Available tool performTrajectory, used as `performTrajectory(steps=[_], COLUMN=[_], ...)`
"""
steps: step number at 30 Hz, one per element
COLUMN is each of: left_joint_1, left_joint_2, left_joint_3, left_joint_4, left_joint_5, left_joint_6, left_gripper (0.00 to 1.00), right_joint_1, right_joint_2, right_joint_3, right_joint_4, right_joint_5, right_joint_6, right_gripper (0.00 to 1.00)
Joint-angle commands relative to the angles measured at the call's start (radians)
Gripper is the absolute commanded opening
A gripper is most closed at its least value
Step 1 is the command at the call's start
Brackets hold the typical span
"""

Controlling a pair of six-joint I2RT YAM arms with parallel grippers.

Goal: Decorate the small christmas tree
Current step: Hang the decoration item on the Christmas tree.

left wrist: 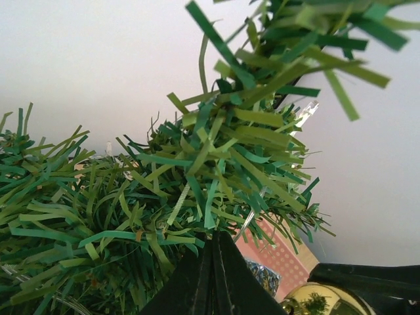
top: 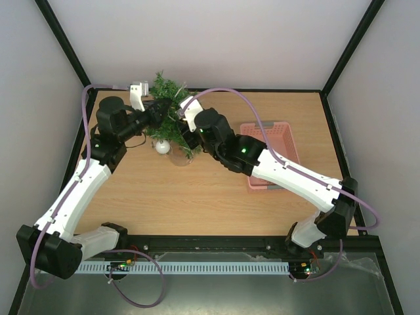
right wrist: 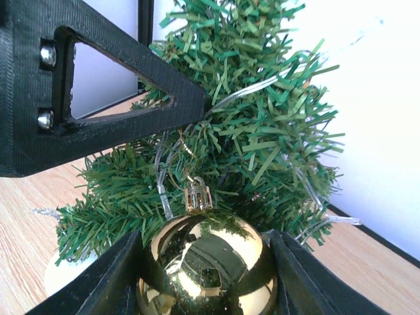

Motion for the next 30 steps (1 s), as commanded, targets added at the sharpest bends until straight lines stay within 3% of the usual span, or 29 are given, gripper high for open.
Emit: performTrajectory(steps=[1,30], left_joint_1=[0.005,0.004], left_joint_2=[0.009,0.004], left_joint_3=[0.006,-0.007], left_joint_4=[0.035,0.052], left_joint_5=[0.014,0.023], left_joint_6=[0.000,0.005], left_gripper=[0.02,0.02], right_joint_1=[-0.004,-0.004], right_joint_2=[0.031,0.004], right_joint_3=[0.050,-0.002], right_joint_4=[-0.071,-0.063], right_joint_5=[0.026,-0.117], right_joint_6=[0.061,0.211], right_gripper=[0.40,0.44])
